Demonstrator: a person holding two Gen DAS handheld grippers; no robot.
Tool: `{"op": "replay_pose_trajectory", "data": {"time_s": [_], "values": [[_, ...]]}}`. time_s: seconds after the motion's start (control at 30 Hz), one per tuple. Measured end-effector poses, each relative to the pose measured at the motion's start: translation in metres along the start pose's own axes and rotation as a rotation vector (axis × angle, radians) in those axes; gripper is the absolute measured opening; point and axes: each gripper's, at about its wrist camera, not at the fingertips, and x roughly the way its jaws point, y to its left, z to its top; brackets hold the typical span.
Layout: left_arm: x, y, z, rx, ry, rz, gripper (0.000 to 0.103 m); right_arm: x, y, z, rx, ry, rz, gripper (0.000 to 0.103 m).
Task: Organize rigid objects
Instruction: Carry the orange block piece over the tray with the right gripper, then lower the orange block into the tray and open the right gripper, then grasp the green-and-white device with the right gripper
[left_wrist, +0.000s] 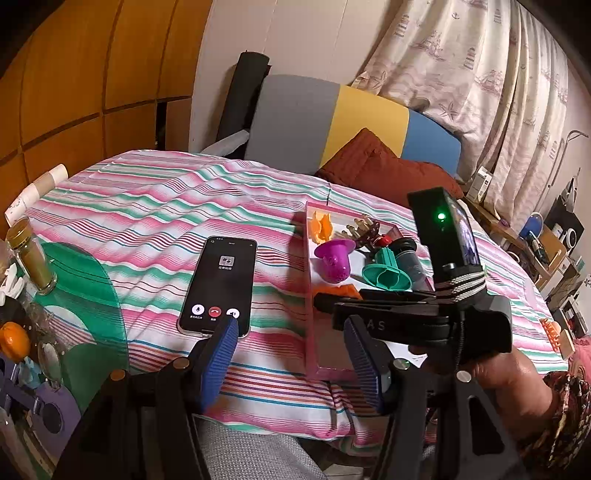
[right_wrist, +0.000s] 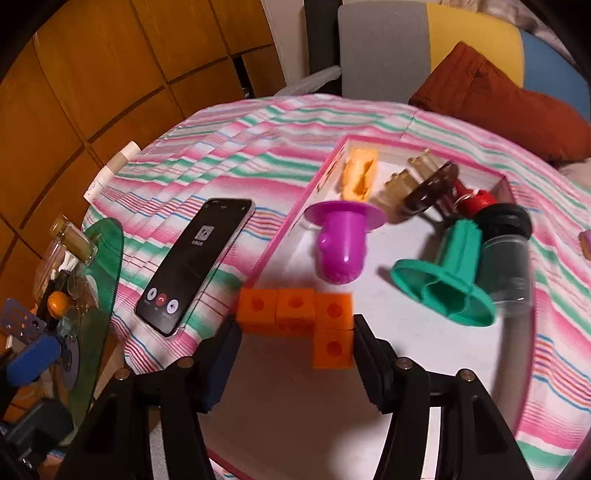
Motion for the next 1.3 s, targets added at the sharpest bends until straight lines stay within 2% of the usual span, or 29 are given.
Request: {"op": "replay_pose_trajectory", "data": {"time_s": [0.17, 0.27, 0.43, 0.63, 0.8, 1.07, 1.23, 1.3], "values": [[-0.002, -0.004, -0.001, 0.013, -0.011, -0.012, 0.06, -0.025, -0.01, -0.016, 0.048, -0.031, 0.076, 0.068], [0.002, -0.009, -0.003, 0.02, 0.003, -0.025, 0.06, -0.046, -0.017, -0.024, 0.045, -0.073, 0.079, 0.068], [0.007, -0.021, -0.008, 0.05, 0.024, -0.047, 0.06, -0.077, -0.034, -0.032, 0.033, -0.155, 0.026, 0.068], [0.009, -0.042, -0.01, 0.115, 0.035, -0.074, 0.061, -0.095, -0.073, -0.036, 0.103, -0.169, -0.047, 0.068], [0.013, -0.057, -0.007, 0.146, 0.038, -0.101, 0.061, -0.108, -0.121, -0.043, 0.15, -0.15, -0.163, 0.068], [0.014, -0.083, -0.004, 0.21, 0.037, -0.129, 0.061, -0.138, -0.234, -0.039, 0.294, -0.137, -0.37, 0.068], [0.018, -0.097, -0.002, 0.237, 0.04, -0.132, 0.061, -0.152, -0.307, -0.03, 0.457, -0.224, -0.354, 0.069], [0.02, -0.1, -0.002, 0.24, 0.05, -0.132, 0.061, -0.151, -0.332, -0.028, 0.526, -0.258, -0.309, 0.077]]}}
